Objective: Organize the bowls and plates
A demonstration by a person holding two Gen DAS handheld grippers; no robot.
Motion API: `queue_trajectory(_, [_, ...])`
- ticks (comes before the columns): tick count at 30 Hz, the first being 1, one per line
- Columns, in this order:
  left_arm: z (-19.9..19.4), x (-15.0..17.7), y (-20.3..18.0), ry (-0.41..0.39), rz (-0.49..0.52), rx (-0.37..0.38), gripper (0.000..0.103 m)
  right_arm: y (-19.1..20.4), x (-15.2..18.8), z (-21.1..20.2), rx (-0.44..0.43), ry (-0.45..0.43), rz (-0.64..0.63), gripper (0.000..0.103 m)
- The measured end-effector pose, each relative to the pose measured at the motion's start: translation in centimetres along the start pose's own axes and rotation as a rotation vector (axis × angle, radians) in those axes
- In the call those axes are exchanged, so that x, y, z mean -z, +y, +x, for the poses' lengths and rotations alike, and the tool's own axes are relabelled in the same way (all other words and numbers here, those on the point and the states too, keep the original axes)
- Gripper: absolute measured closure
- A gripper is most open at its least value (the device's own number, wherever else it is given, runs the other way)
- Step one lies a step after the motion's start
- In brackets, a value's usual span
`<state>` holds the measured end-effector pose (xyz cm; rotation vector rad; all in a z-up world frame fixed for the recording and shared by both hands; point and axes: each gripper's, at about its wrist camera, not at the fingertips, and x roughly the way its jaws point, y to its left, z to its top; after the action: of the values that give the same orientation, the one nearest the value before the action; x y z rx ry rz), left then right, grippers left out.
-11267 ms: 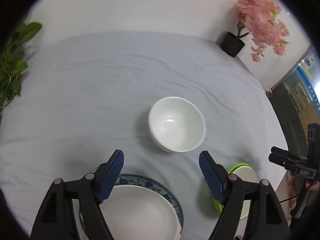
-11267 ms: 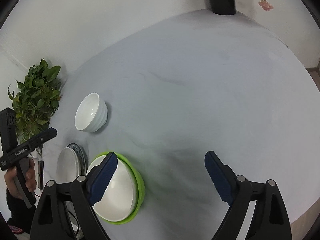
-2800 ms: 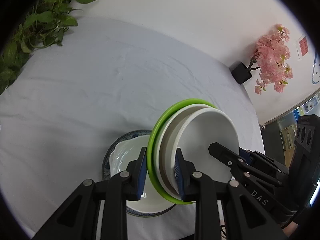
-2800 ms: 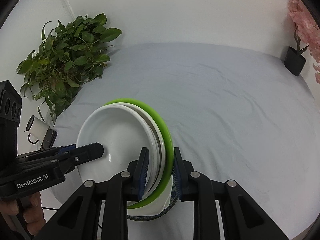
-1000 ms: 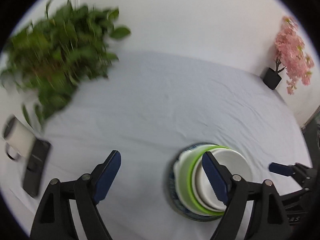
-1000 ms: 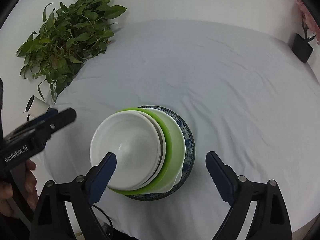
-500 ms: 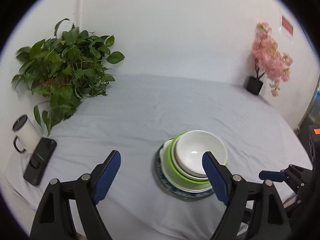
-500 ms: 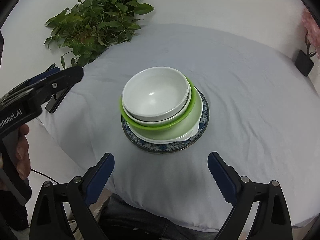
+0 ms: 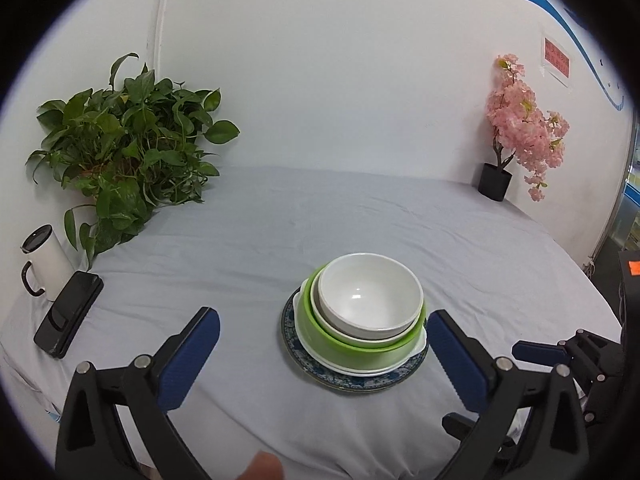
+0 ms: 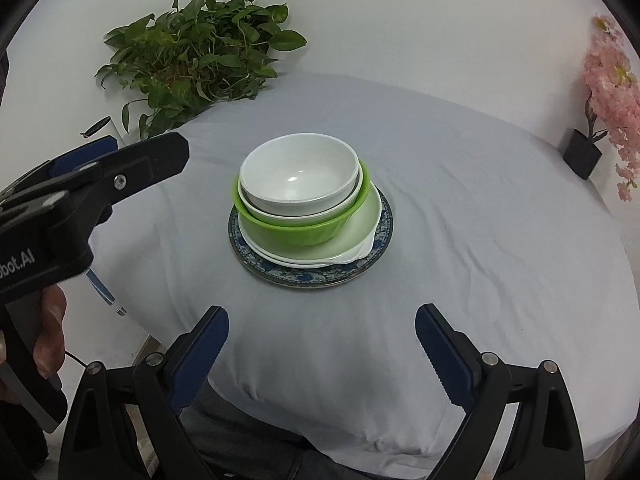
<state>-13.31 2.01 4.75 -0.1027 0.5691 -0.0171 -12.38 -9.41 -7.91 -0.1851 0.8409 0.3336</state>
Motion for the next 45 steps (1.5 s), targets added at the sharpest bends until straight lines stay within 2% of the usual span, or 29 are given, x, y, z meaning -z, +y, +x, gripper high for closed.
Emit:
queue_trajectory(14, [2.8, 1.3, 0.4, 0.073, -0.02, 0.003, 0.0, -2.0, -0.9, 2.8, 0.021, -0.015, 0.041, 0.008])
queue_trajectory(23, [3.8, 1.1, -0.1, 0.069, 0.001, -0.011, 0.0, -2.1, -1.5, 4.3, 0.011, -0.018, 0.024, 0.007])
queue_trajectory(45, [5.8, 1.4, -0.2, 0.119, 0.002, 0.0, 0.0, -2.4, -1.3, 5.8, 0.007, -0.001, 0.049, 0.007])
